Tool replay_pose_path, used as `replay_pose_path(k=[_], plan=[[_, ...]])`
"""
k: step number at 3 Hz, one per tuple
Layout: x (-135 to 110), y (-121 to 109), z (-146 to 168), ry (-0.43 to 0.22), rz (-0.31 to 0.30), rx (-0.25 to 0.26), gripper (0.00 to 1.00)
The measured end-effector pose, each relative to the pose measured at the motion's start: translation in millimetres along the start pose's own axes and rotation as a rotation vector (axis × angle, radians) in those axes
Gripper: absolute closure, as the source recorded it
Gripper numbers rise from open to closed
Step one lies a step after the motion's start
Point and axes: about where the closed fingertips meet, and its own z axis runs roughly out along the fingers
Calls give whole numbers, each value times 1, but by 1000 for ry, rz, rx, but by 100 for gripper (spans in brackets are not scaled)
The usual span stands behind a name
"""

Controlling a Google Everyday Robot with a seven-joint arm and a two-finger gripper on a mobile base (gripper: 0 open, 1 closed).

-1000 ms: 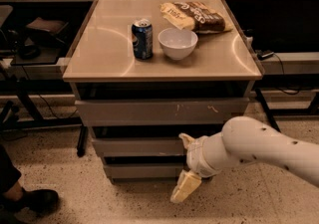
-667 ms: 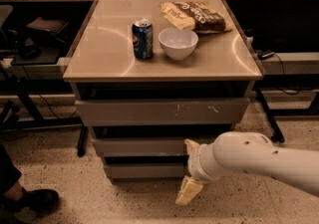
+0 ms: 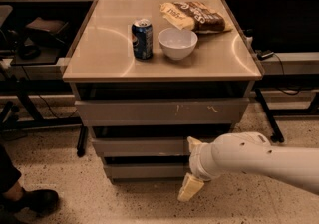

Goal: Open bottom drawer

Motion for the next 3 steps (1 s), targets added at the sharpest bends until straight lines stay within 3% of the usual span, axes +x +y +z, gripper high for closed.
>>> replay_pose_path(k=[1, 2, 3], plan=[[7, -2, 16, 15, 18, -9, 0], [30, -2, 46, 61, 35, -8, 0], [31, -19, 51, 82, 54, 22, 0]])
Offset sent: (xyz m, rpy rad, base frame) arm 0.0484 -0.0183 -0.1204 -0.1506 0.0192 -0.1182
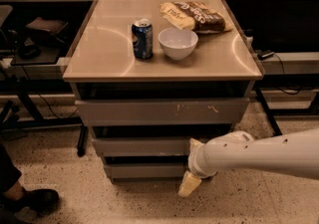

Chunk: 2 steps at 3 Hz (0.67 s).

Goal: Open bottom drawer

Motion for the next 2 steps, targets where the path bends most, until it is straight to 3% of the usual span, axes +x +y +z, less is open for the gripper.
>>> replay_pose_path(k=[1, 2], plan=[[0, 0, 0, 0, 0, 0, 0], [4, 13, 33, -29, 16, -41, 0]])
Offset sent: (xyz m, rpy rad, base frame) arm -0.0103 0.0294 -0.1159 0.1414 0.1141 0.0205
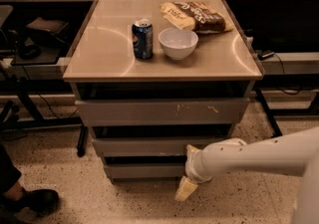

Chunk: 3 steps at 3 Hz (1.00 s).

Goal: Open bottom drawer

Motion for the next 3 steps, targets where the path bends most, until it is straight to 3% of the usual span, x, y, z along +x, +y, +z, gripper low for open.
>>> replay_pose_path(k=[1, 2, 3], plan=[[9, 10, 64, -30, 41, -56, 0], [27, 39, 93, -11, 73, -127, 0], [27, 39, 93, -11, 73, -127, 0]])
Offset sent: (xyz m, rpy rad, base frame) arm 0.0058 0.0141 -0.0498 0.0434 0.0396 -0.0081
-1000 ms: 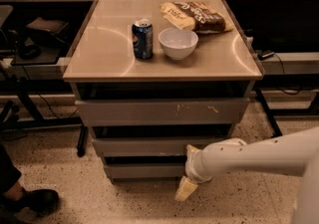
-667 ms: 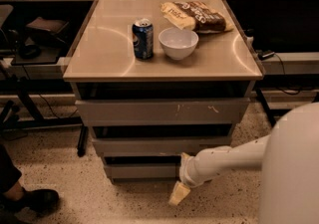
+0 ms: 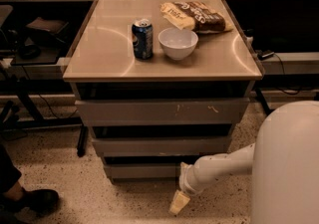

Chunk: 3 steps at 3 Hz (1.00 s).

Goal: Open bottom drawer

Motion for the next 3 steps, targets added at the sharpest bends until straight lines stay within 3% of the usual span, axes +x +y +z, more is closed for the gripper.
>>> replay_pose_path(k=[1, 2, 3], plan=[[11, -6, 25, -15, 33, -17, 0], [42, -43, 67, -67, 115, 23, 0], [46, -61, 83, -84, 144, 43, 0]])
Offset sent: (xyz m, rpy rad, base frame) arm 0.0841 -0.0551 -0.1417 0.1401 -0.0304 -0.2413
